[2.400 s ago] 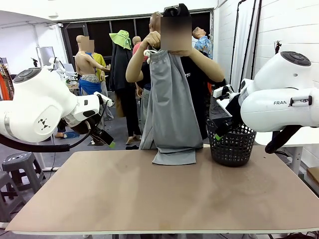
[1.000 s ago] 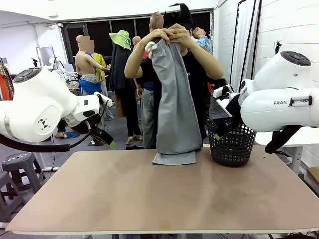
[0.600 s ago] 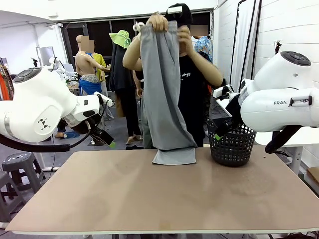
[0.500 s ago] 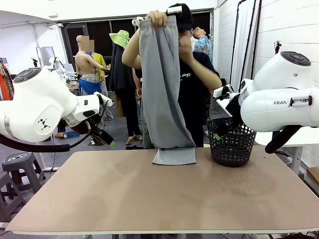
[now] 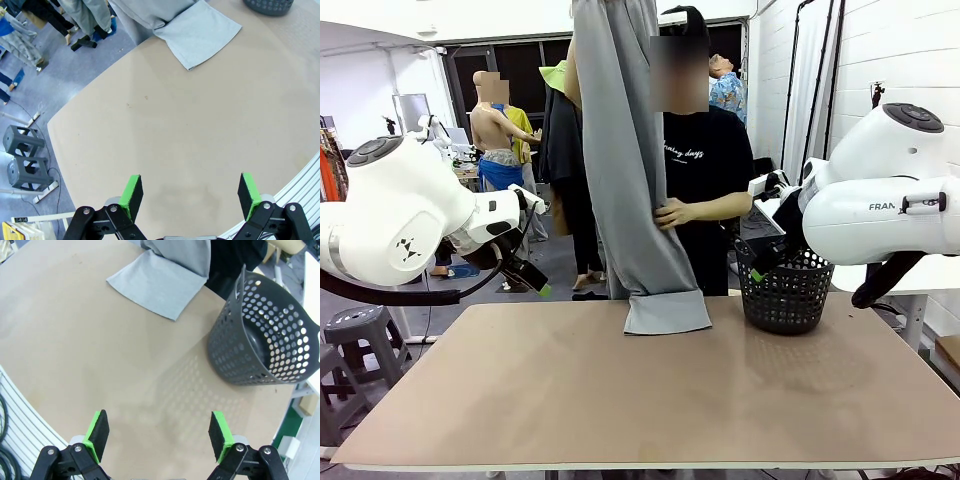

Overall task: Fold the training pants.
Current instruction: Grab both ends of the Training pants handed by a person.

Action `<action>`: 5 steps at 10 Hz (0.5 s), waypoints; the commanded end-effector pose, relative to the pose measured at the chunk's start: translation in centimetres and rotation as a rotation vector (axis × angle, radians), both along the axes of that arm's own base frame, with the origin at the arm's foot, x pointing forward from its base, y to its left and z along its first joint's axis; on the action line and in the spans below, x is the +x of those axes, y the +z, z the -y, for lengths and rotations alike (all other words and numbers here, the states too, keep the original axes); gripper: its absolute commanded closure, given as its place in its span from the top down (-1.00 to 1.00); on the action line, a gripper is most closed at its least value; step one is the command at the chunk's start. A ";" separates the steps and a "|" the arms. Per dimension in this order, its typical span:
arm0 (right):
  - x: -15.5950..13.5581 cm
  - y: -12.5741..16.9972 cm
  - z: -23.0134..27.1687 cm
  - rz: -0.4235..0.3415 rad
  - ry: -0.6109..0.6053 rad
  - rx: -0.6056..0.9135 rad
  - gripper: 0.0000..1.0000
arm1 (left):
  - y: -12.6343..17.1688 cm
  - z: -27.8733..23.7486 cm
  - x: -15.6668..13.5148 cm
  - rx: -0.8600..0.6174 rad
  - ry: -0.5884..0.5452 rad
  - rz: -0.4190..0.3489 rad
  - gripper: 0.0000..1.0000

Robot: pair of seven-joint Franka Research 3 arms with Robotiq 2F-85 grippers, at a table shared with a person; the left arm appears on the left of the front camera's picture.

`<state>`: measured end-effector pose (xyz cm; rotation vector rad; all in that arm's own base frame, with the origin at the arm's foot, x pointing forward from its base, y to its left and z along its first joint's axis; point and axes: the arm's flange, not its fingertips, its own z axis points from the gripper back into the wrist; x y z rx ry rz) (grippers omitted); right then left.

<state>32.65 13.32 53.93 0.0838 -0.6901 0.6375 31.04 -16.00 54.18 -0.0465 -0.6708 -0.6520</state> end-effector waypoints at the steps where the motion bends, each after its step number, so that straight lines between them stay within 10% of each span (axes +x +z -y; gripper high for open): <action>1: 0.1 0.0 0.1 0.006 -0.002 0.004 1.00 | -0.1 -0.1 0.1 -0.007 -0.014 -0.009 1.00; 5: 0.1 0.0 0.1 0.006 -0.002 0.004 1.00 | -0.1 -0.1 0.1 -0.007 -0.014 -0.009 1.00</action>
